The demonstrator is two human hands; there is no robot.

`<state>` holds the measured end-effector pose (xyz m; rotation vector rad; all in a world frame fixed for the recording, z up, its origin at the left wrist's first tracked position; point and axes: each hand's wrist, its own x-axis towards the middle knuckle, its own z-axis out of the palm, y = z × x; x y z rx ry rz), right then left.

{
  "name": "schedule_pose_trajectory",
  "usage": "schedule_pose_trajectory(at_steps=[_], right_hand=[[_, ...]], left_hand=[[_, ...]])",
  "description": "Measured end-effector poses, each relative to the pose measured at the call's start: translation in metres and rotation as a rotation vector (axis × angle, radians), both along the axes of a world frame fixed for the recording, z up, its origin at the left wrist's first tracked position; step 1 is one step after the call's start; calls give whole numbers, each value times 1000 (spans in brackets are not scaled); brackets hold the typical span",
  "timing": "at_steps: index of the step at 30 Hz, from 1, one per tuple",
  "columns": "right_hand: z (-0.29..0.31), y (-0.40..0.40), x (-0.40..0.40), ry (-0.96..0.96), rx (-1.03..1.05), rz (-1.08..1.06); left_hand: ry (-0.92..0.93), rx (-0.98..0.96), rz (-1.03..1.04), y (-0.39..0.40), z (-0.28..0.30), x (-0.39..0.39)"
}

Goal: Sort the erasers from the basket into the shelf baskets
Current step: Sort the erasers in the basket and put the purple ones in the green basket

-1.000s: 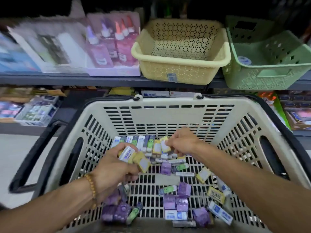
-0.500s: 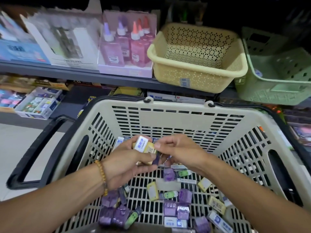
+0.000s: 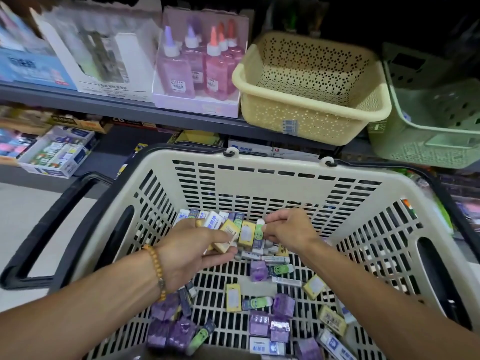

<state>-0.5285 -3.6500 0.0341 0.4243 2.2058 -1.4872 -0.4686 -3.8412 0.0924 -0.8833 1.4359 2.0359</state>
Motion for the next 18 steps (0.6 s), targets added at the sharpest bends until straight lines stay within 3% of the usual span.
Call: schedule_pose_trajectory(at_steps=[4,10,14,18], right_hand=[[12,6,5,158,113,70],[38,-13,20,-33,-194,450],[38,10,8,-78,-186,365],[31,45,-6,-112,60,284]], left_hand=[[-18,52,19,2,1,1],[39,29,-107,8,-1,-1],[-13,34,-103,9,-3,-3],[-21,34,-86,9,0,-4]])
